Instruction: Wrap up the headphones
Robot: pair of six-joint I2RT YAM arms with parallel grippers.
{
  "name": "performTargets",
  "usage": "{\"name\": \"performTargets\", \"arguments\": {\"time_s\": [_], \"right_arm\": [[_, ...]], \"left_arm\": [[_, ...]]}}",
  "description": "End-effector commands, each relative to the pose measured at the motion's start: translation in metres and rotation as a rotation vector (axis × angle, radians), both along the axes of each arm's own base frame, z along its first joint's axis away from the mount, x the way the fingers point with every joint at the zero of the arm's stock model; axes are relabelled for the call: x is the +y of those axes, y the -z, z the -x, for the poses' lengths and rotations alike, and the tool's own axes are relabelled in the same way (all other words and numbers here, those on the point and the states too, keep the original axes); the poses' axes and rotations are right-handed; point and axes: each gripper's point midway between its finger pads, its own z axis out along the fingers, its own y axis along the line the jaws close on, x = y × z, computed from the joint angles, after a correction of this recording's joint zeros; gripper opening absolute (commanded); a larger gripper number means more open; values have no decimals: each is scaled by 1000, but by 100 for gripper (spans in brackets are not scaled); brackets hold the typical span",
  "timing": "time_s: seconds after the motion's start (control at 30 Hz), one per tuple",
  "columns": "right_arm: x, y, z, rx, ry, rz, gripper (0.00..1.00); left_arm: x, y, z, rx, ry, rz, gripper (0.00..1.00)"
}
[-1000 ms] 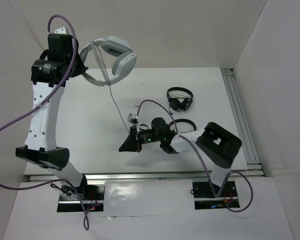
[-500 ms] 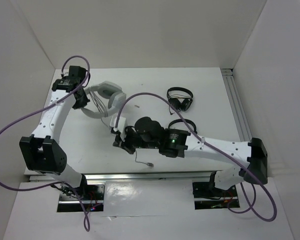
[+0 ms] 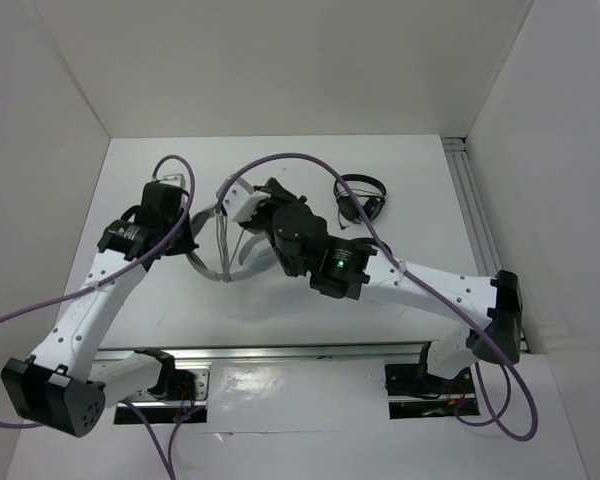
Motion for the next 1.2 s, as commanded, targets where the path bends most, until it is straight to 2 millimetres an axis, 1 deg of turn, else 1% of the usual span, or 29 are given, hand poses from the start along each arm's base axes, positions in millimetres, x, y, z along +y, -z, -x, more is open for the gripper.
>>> {"name": "performTargets", "arguments": {"time_s": [0.0, 0.03, 0.07, 0.1, 0.13, 0.17, 0.2, 0.23, 0.27, 0.3, 0.37, 0.4, 0.47, 0.5, 0.63, 0.67, 0.73, 0.8, 0.83, 0.87, 0.9, 0.93, 0.97, 1.0, 1.03, 1.07, 1.1, 1.13, 1.17], "right_arm": [[-47, -75, -33, -182, 190, -148, 0], [-50, -82, -37, -193, 188, -159, 2], [-54, -82, -48, -194, 201, -142, 5], [-55, -82, -54, -194, 203, -128, 6], [-58, -89, -59, -203, 210, -125, 8], [-64, -92, -68, -211, 225, -125, 8], [-63, -89, -75, -207, 229, -108, 8], [-68, -97, -78, -212, 236, -112, 8], [-66, -94, -84, -207, 227, -103, 8], [-74, -91, -96, -205, 248, -99, 8], [-78, -90, -108, -192, 232, -99, 8], [-85, -80, -120, -171, 247, -71, 3], [-89, -84, -128, -163, 216, -79, 0], [-99, -84, -136, -157, 229, -104, 0], [-101, -72, -149, -109, 174, -111, 0], [-99, -72, -148, -110, 163, -111, 0], [-88, -57, -154, -84, 136, -81, 0], [-79, -55, -155, -70, 94, -82, 0], [-81, -50, -161, -54, 89, -83, 0], [-80, -52, -161, -33, 64, -93, 0], [-70, -46, -162, 3, 7, -122, 0], [-70, -39, -168, 30, -9, -126, 0], [-63, -30, -168, 59, -35, -127, 0], [-66, -29, -169, 79, -43, -133, 0], [-64, -18, -175, 115, -62, -146, 0], [-65, -12, -180, 133, -60, -159, 0], [-67, -1, -182, 162, -61, -165, 0], [-64, 4, -183, 186, -95, -199, 0], [-73, 5, -187, 195, -92, -223, 0]], "left_arm": [[-24, -18, -1, -112, 150, -7, 0], [-25, -10, 5, -84, 172, -32, 0], [-29, -14, 8, -101, 185, -35, 0], [-29, -13, 13, -99, 193, -52, 0], [-37, -8, 18, -92, 233, -72, 0], [-38, -10, 22, -93, 242, -86, 0], [-40, -9, 25, -99, 252, -98, 0], [-46, -4, 29, -93, 283, -117, 0], [-49, -6, 34, -97, 299, -123, 0], [-53, -5, 37, -90, 321, -125, 0], [-64, -4, 47, -85, 376, -126, 0], [-66, -7, 49, -98, 388, -128, 0], [-76, -8, 58, -100, 443, -126, 0], [-78, -11, 61, -98, 457, -127, 0], [-84, -33, 72, -144, 524, -113, 0], [-93, -40, 76, -155, 570, -85, 0], [-99, -49, 87, -157, 638, -57, 0], [-102, -53, 93, -155, 671, -38, 0], [-103, -58, 97, -164, 694, -27, 0], [-106, -63, 101, -173, 715, 1, 0], [-107, -65, 103, -180, 731, 8, 0], [-109, -70, 103, -191, 737, 19, 0], [-109, -80, 105, -221, 742, 38, 0], [-109, -88, 106, -243, 740, 47, 0], [-107, -91, 106, -247, 726, 48, 0], [-102, -104, 106, -282, 711, 49, 0], [-96, -110, 103, -296, 668, 36, 0], [-92, -115, 102, -307, 652, 26, 0], [-86, -118, 104, -305, 631, 20, 0]]}}
